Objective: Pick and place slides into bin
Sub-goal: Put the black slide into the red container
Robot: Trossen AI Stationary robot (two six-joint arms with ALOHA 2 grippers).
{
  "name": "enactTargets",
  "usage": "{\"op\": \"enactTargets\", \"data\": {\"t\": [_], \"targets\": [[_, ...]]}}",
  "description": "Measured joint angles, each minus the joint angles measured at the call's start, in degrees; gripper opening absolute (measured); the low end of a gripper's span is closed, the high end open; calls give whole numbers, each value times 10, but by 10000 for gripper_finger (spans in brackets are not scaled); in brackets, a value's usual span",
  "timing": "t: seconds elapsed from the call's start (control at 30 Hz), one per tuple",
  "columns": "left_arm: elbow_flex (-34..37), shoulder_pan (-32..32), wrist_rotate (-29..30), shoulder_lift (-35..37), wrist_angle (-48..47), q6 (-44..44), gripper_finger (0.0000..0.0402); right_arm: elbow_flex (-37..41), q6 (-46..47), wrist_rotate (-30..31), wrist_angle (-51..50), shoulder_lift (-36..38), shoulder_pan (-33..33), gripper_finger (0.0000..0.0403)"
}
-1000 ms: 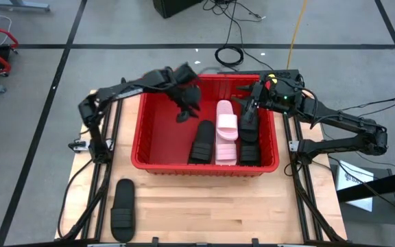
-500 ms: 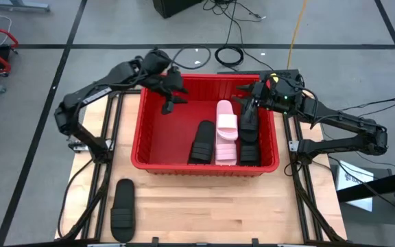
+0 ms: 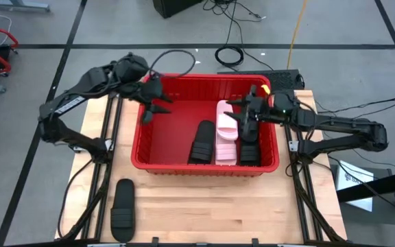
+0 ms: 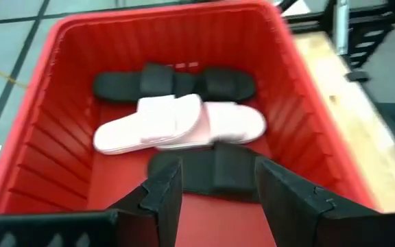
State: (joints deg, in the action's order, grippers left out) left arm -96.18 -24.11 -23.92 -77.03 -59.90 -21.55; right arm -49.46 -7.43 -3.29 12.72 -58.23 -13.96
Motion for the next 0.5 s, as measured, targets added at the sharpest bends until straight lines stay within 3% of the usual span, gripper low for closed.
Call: {"op": "enactTargets", "data": {"t": [0.5], "targets": [[0, 192, -2, 89, -67, 108, 177, 30, 22, 0, 59, 0, 124, 171]]}}
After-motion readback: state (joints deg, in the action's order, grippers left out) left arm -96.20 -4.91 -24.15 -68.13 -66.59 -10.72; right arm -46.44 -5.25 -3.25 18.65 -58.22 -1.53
